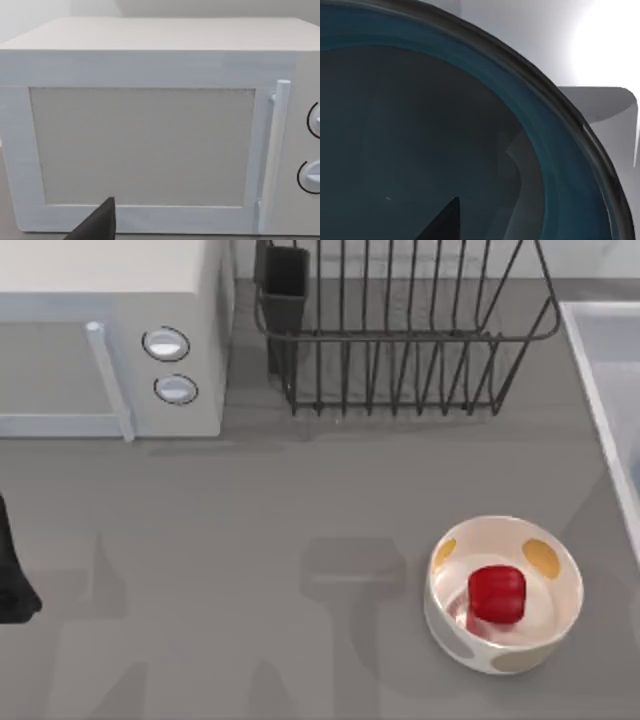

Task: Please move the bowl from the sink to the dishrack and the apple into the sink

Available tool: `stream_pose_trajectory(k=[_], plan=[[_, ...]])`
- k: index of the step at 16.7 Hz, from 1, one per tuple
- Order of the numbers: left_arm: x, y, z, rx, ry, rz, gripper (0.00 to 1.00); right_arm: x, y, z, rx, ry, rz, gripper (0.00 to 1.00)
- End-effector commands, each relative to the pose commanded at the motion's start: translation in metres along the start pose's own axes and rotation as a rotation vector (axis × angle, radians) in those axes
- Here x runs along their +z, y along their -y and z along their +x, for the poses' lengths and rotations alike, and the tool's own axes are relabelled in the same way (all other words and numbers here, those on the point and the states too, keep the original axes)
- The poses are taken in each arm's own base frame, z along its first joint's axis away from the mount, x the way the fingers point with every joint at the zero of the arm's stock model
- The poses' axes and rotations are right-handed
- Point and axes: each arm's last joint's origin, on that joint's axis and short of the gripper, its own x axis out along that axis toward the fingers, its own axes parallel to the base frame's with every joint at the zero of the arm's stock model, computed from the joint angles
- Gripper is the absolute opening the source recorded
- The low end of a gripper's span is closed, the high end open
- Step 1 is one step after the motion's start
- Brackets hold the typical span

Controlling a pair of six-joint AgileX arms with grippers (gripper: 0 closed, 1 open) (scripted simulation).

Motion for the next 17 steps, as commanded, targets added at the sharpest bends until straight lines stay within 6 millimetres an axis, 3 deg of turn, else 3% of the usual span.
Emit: stream_pose_trajectory(k=[9, 17], plan=[[0.0, 0.0, 0.0, 0.0, 0.0, 0.0, 1.0, 0.0, 0.0, 0.0, 0.0, 0.0, 0.0, 0.02], [0.0, 0.0, 0.0, 0.0, 0.0, 0.0, 1.0, 0.0, 0.0, 0.0, 0.0, 0.0, 0.0, 0.0]])
